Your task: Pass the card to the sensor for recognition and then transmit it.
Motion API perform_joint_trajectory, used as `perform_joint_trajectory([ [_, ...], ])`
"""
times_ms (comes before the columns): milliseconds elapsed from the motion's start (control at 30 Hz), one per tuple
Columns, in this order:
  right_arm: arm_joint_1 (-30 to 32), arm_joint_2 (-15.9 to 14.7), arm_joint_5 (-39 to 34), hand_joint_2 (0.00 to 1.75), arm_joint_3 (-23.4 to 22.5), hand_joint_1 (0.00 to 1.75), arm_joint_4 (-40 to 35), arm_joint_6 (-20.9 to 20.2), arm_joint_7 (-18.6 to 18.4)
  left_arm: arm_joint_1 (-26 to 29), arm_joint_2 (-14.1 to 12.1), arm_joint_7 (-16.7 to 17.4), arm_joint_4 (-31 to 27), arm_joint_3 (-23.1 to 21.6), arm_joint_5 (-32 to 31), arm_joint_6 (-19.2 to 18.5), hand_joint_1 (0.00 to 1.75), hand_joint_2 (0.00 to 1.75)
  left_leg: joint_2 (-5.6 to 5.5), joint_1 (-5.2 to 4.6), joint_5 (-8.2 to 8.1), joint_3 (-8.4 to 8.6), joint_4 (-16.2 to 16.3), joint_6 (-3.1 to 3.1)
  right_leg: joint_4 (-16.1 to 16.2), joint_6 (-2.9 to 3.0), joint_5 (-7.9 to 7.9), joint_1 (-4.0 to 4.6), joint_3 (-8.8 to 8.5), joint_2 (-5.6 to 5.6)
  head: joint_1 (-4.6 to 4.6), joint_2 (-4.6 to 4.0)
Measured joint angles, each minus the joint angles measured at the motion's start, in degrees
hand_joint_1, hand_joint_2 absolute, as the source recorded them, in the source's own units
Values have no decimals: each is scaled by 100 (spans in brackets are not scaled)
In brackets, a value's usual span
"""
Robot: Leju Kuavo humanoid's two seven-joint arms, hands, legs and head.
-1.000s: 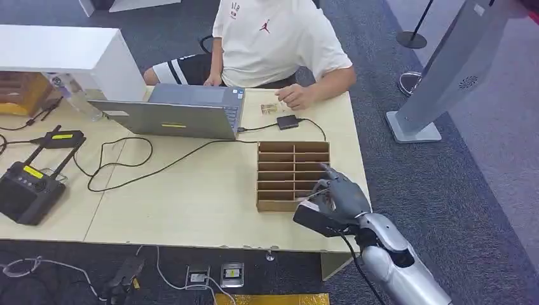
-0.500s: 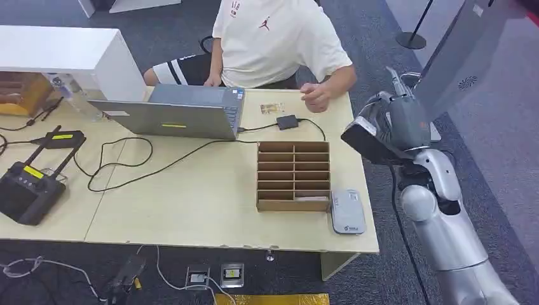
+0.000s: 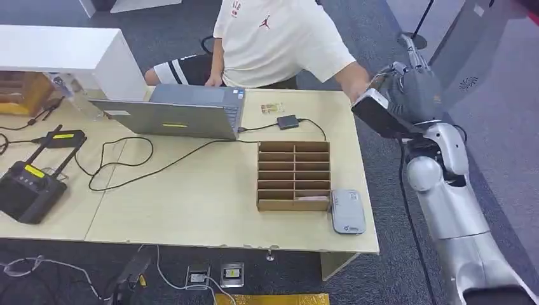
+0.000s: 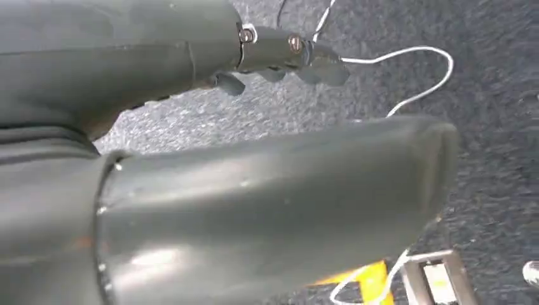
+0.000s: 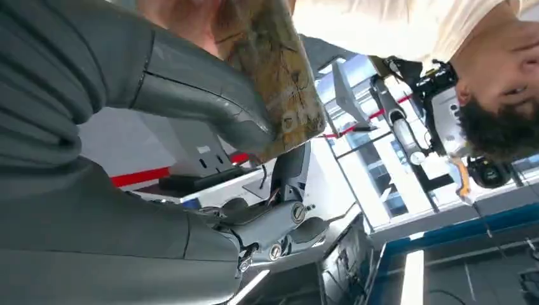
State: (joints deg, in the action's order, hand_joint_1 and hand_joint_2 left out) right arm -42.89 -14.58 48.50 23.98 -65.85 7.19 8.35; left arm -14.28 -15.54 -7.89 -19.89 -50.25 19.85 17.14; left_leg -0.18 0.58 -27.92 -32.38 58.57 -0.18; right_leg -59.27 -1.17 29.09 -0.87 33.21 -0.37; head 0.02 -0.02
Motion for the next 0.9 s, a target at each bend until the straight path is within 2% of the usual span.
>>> perform_joint_trajectory([
  [167, -321, 238, -59, 175, 142, 175, 947, 271, 175, -86, 37, 50, 30, 2, -11, 2, 0, 0, -1, 3, 1, -1, 0, -2, -2, 2, -1, 2, 0, -1, 0, 0],
  [333, -467, 435, -133, 175, 286, 175, 1573, 433, 229, -113, 66, 74, 50, 15, -11, 28, 0, 0, 0, 3, 1, -1, 0, -2, -1, 2, -1, 3, 2, 2, 0, 0],
  [633, -504, 496, -328, 175, 426, 175, 2119, 551, 271, -118, 81, 74, 83, 31, -52, 74, 0, 0, 0, 3, 1, 0, 1, -2, 0, 2, -1, 2, 2, 3, 0, 0],
  [667, -506, 496, -334, 175, 444, 166, 2139, 555, 271, -118, 83, 74, 85, 31, -52, 83, 0, 0, 0, 3, 1, 2, 1, -2, 1, 2, -1, 2, 2, 4, 0, 0],
  [700, -506, 496, -341, 175, 459, 93, 2163, 561, 271, -118, 83, 74, 85, 33, -52, 92, 0, 0, 0, 3, 1, 2, 1, -2, 0, 2, -1, 2, 2, 4, 2, 0],
  [733, -506, 496, -359, 175, 465, 2, 2194, 564, 273, -118, 83, 74, 87, 37, -52, 98, 0, 0, 0, 3, 1, 2, 1, -2, 0, 2, -1, 2, 3, 4, -2, 0],
  [900, -501, 474, -518, 175, 472, 0, 2283, 728, 277, -109, 81, 47, 118, 120, -46, 209, 0, 0, 1, 4, 1, 2, 1, -2, 0, 2, -1, 3, 4, 4, -2, 0],
])
